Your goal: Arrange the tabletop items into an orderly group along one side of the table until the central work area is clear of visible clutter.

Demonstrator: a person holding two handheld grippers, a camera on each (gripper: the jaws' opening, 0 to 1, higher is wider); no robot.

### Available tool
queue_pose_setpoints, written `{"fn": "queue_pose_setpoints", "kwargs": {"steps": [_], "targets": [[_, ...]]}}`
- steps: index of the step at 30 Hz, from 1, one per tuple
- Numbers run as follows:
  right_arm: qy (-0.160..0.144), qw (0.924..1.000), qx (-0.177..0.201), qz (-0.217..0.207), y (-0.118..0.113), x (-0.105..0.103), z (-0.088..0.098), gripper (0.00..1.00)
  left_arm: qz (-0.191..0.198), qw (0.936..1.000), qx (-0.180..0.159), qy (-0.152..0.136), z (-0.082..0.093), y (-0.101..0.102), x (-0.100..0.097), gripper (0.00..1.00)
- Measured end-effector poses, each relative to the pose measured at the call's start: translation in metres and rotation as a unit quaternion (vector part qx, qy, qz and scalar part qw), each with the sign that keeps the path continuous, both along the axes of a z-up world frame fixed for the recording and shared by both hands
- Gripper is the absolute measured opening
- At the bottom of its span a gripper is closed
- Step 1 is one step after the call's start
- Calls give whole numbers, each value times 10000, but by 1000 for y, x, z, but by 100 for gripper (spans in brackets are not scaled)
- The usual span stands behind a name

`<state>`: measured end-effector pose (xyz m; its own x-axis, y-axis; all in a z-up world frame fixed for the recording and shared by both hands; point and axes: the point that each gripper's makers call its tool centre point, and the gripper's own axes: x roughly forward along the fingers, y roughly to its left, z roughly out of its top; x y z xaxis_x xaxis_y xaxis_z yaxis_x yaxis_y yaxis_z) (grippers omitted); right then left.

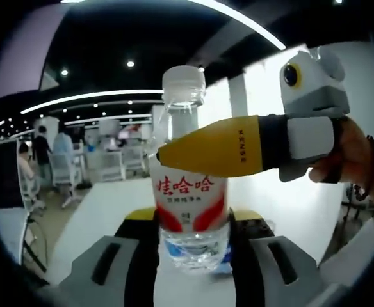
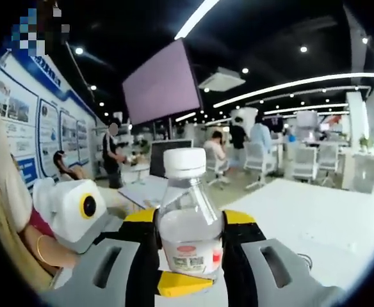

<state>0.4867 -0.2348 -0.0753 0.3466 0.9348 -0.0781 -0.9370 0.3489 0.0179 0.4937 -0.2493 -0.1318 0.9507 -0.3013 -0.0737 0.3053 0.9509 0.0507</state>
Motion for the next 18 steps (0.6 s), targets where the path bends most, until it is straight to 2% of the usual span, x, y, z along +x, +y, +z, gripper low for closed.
{"fn": "queue_pose_setpoints", "kwargs": {"steps": [9,15,18], "targets": [[-101,9997,-237,10,-1,0,-9,36,19,9999,76,-67,4,-2,-1,40],[6,9995,-303,64,1,-3,-17,36,42,9996,126,-236,15,-3,1,43],[-19,9995,-307,59,1,-3,-17,36,71,9998,104,-166,13,-2,2,42]]}}
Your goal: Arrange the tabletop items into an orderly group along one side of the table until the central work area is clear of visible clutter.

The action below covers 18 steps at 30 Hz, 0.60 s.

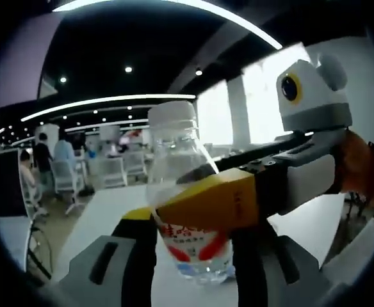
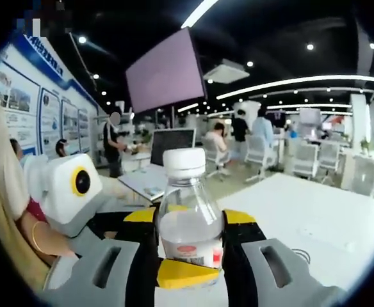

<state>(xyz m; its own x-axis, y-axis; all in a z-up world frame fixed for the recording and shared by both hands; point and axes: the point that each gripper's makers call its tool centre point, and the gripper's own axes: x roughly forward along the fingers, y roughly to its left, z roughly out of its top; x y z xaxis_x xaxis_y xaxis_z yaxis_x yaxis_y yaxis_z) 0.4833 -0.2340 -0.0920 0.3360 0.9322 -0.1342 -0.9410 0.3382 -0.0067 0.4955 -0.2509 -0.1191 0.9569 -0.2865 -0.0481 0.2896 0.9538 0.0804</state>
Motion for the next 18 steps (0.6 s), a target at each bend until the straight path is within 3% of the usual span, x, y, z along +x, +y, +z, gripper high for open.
{"fn": "queue_pose_setpoints", "kwargs": {"steps": [7,12,18], "targets": [[39,10000,-9,64,1,-1,-1,37,19,9999,-99,88,-2,1,-1,39],[104,9999,-58,118,1,-1,-4,38,94,9999,9,102,-4,2,-1,38],[392,9991,53,151,-1,1,-4,40,-2,10000,-77,-45,-2,1,-2,37]]}}
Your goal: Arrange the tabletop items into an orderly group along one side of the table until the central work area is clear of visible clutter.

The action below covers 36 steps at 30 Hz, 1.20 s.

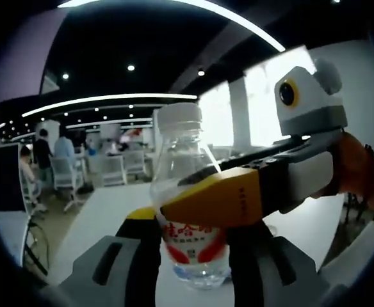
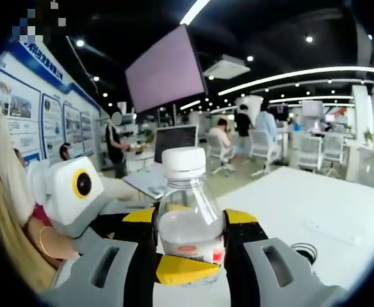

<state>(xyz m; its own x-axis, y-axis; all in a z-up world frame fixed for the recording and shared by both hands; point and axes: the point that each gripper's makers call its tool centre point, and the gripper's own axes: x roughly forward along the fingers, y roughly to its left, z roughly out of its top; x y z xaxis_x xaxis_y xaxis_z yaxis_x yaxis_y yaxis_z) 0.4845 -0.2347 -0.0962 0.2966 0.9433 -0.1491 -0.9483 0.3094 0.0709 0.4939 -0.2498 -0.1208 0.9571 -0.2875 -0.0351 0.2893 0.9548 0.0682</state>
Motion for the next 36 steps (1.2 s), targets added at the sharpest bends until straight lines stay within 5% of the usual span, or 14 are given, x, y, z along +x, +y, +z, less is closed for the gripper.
{"fn": "queue_pose_setpoints", "kwargs": {"steps": [4,9,22,36], "targets": [[-101,9997,-121,-197,-2,7,-5,46,24,10000,72,-20,1,1,1,37],[363,9988,273,-169,-3,7,0,62,68,10000,12,10,-1,9,5,37],[468,9975,144,-507,-23,14,-12,95,414,9991,-71,-2,-3,41,16,37],[686,9953,-186,-650,-57,8,-49,100,937,9956,-101,12,-7,81,44,37]]}}
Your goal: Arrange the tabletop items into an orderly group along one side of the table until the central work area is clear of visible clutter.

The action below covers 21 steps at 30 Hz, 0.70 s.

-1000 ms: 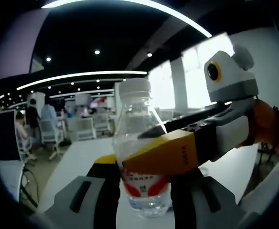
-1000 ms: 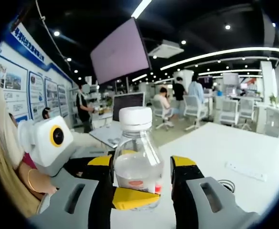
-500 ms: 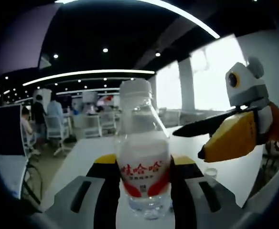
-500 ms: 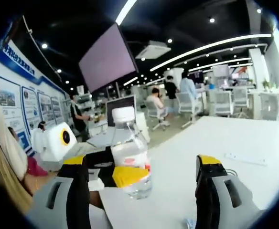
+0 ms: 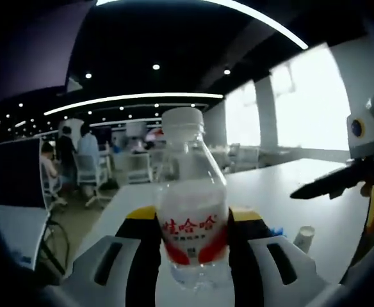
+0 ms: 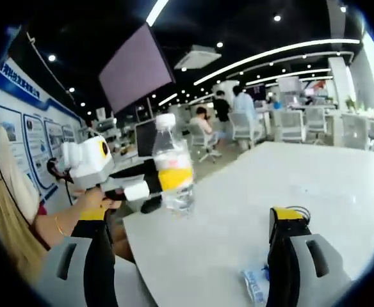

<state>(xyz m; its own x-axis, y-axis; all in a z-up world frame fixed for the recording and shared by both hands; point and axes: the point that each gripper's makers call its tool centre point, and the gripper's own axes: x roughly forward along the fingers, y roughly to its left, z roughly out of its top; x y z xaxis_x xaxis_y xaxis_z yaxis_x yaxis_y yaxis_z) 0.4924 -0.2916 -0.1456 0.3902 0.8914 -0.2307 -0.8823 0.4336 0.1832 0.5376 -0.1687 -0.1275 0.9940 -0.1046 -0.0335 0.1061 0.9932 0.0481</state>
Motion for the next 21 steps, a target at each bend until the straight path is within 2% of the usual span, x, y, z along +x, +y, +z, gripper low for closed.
{"fn": "queue_pose_setpoints", "kwargs": {"steps": [6,9,16,21], "targets": [[194,9994,-264,-84,-19,-3,-25,100,171,9998,-16,74,-6,16,19,37],[411,9986,-252,-196,-27,-2,-38,100,253,9996,54,116,-9,23,27,37],[616,9964,-216,-535,-46,4,-59,100,486,9986,30,208,-21,45,46,37],[798,9942,-234,-686,-58,4,-78,100,460,9987,100,182,-25,57,65,37]]}}
